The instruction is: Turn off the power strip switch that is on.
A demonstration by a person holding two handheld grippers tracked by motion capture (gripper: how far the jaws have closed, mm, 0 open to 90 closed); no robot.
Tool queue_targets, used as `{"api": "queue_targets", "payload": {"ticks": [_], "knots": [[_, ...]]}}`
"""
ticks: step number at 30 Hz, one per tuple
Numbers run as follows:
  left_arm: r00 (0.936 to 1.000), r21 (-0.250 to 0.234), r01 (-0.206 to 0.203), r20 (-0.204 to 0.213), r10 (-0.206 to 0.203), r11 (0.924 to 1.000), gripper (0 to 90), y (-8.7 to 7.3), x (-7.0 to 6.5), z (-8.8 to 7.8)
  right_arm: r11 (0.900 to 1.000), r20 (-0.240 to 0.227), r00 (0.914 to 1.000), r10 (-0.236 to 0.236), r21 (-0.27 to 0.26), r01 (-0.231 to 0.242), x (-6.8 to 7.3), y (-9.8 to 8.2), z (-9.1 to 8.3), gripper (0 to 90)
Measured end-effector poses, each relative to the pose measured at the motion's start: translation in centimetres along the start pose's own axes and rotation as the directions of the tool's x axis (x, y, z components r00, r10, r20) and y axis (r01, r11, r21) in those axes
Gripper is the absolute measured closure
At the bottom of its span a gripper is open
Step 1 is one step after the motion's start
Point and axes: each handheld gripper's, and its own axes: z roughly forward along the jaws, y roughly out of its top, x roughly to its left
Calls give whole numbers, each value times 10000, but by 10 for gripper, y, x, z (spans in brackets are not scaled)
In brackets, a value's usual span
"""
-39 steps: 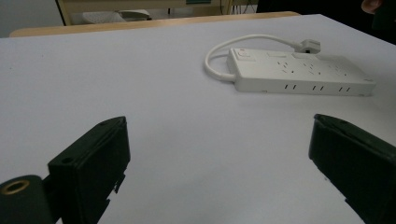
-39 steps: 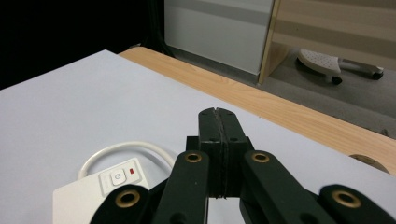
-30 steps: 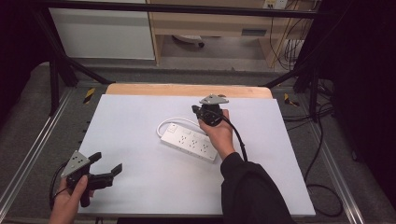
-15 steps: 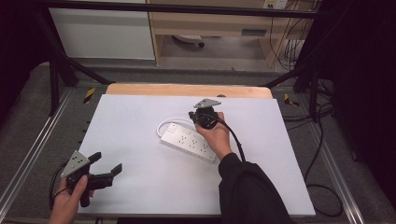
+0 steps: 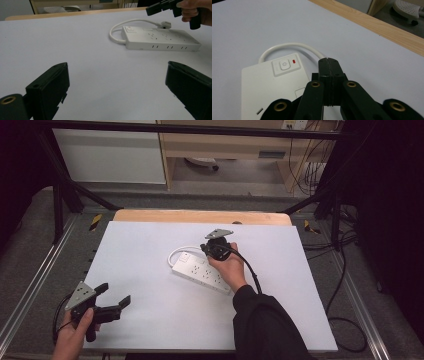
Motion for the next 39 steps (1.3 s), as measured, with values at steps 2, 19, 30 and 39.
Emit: {"api": "queue_targets", "payload": {"ticks": [2,19,30,39], "knots": [[10000,-2,-6,2,6,10000,52,0,0,0,10000,-33,10000,-18,75,18,0,-1,0,900],[10000,12,-1,5,1,10000,52,0,0,0,9990,-187,9998,111,430,-103,2,-13,7,900],[10000,-15,-5,6,5,10000,52,0,0,0,9981,-322,9995,30,618,-10,8,-17,8,900],[10000,3,-11,-6,11,10000,52,0,0,0,9982,-350,9994,-19,606,40,11,-22,5,900]]}}
